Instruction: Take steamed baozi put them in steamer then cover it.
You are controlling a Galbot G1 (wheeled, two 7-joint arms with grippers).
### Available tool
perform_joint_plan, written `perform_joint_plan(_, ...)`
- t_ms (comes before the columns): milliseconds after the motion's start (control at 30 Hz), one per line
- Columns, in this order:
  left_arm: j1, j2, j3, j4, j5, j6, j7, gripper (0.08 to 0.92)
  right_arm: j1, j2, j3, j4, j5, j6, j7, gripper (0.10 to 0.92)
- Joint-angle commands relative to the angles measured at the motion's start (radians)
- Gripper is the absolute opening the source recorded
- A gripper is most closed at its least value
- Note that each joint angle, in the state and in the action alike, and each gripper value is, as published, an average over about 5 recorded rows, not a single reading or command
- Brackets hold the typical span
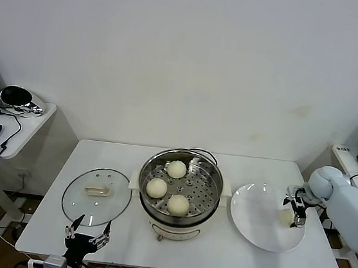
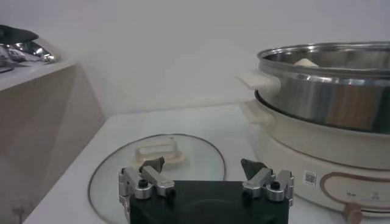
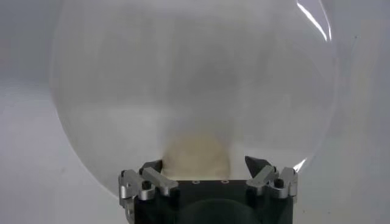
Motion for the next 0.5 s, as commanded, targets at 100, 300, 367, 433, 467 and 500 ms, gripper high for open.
perform_joint_plan(100,-0.003,-0.001,0.003,0.006,0.000,0.000,0.000,0.823,-0.004,-0.002,0.009,-0.005,-0.004,-0.003,0.002,0.703)
perform_joint_plan(300,-0.002,0.000,0.003,0.005,0.001,0.000,-0.001,0.823,0.000,-0.011,0.022,0.001,0.019,-0.013,-0.003,0.615)
perform_joint_plan(367,-0.004,0.001,0.004,0.006,0.007,0.000,-0.002,0.823,0.009,-0.016,0.028,0.010,0.045,-0.024,-0.009,0.602)
perform_joint_plan(433,-0.007,0.000,0.007,0.007,0.015,-0.001,-0.002,0.823,0.029,-0.024,0.022,0.025,0.081,-0.039,-0.018,0.596)
perform_joint_plan(467,-0.009,0.000,0.008,0.006,0.020,-0.002,-0.003,0.823,0.046,-0.032,0.007,0.037,0.107,-0.049,-0.023,0.595)
perform_joint_plan(500,-0.011,0.000,0.010,0.005,0.026,-0.003,-0.004,0.823,0.069,-0.042,-0.017,0.053,0.135,-0.063,-0.030,0.594)
